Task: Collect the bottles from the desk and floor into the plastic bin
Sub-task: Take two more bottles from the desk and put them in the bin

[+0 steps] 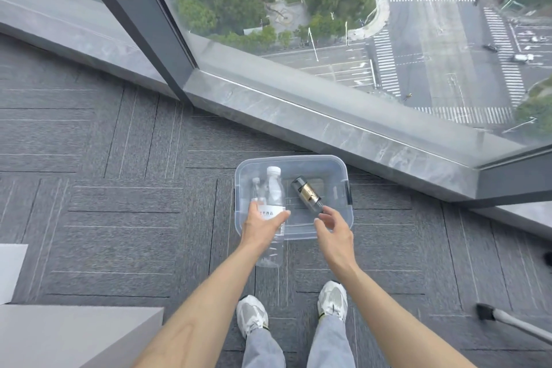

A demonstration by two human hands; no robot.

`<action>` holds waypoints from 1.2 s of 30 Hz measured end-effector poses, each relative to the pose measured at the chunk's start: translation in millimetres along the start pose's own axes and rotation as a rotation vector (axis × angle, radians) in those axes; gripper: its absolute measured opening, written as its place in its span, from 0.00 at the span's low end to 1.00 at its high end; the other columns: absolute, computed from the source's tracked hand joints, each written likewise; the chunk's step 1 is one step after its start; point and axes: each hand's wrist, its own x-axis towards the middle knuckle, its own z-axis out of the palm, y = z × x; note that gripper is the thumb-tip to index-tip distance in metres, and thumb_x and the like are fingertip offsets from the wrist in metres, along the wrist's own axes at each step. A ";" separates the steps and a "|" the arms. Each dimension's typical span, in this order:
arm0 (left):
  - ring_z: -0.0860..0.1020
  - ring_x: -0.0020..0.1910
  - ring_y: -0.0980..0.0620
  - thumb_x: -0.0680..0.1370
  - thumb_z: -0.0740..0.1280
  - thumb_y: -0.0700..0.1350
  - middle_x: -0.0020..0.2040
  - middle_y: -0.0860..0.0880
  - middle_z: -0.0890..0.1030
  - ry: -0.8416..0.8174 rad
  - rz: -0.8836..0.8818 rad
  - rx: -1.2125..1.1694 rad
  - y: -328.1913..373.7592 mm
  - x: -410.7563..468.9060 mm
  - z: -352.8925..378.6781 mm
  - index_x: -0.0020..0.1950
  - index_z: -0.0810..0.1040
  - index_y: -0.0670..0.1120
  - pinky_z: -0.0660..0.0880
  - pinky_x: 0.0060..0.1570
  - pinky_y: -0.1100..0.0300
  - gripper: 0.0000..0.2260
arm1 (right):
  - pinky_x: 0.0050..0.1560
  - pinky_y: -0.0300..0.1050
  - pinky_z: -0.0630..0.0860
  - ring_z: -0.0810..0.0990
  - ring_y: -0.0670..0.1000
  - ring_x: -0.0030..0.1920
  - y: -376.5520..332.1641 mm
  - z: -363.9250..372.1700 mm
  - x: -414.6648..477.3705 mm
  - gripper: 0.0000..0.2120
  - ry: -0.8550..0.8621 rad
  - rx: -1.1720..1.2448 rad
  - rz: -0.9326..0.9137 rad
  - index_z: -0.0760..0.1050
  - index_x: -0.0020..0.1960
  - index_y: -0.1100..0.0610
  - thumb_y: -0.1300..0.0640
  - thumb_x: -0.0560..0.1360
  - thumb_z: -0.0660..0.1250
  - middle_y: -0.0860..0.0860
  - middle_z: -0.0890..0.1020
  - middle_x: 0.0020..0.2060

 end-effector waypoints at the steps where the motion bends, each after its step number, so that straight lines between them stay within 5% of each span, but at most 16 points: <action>1: 0.76 0.58 0.46 0.68 0.72 0.62 0.63 0.46 0.75 -0.004 -0.008 -0.002 -0.6 6.4 5.1 0.71 0.62 0.48 0.75 0.56 0.52 0.38 | 0.65 0.50 0.72 0.76 0.49 0.60 2.1 -0.3 2.9 0.18 0.009 0.010 0.006 0.71 0.69 0.50 0.53 0.80 0.62 0.48 0.79 0.60; 4: 0.72 0.66 0.43 0.70 0.71 0.62 0.70 0.45 0.70 -0.034 -0.070 0.019 -2.8 31.8 20.0 0.74 0.56 0.46 0.71 0.62 0.51 0.41 | 0.65 0.52 0.73 0.77 0.49 0.59 15.2 -2.5 18.9 0.18 0.040 0.023 0.041 0.71 0.69 0.50 0.54 0.80 0.62 0.47 0.79 0.59; 14: 0.74 0.57 0.45 0.71 0.68 0.56 0.65 0.45 0.73 -0.159 -0.135 0.115 -32.0 166.7 90.5 0.74 0.55 0.43 0.74 0.56 0.53 0.38 | 0.64 0.50 0.70 0.74 0.50 0.61 79.2 7.9 108.6 0.25 0.101 -0.043 0.119 0.60 0.77 0.52 0.55 0.80 0.59 0.44 0.76 0.57; 21: 0.69 0.69 0.39 0.68 0.67 0.65 0.73 0.41 0.66 -0.042 -0.142 0.171 -51.4 204.6 107.5 0.77 0.54 0.43 0.68 0.67 0.46 0.46 | 0.63 0.47 0.69 0.73 0.49 0.57 79.7 13.8 144.3 0.25 0.058 -0.165 0.069 0.62 0.76 0.53 0.56 0.80 0.58 0.47 0.78 0.59; 26: 0.66 0.72 0.43 0.79 0.58 0.53 0.75 0.44 0.66 0.027 -0.079 0.180 -43.2 180.2 81.9 0.75 0.62 0.45 0.63 0.69 0.52 0.26 | 0.63 0.47 0.69 0.74 0.51 0.61 61.0 10.6 129.6 0.24 0.034 -0.189 0.075 0.63 0.75 0.54 0.56 0.80 0.58 0.49 0.79 0.62; 36: 0.73 0.62 0.47 0.80 0.57 0.51 0.66 0.49 0.74 0.037 -0.081 0.127 -13.8 100.4 28.6 0.68 0.70 0.48 0.68 0.61 0.54 0.17 | 0.56 0.45 0.71 0.74 0.49 0.54 -5.4 -4.0 73.8 0.23 -0.012 -0.180 0.026 0.65 0.75 0.53 0.56 0.80 0.58 0.50 0.78 0.65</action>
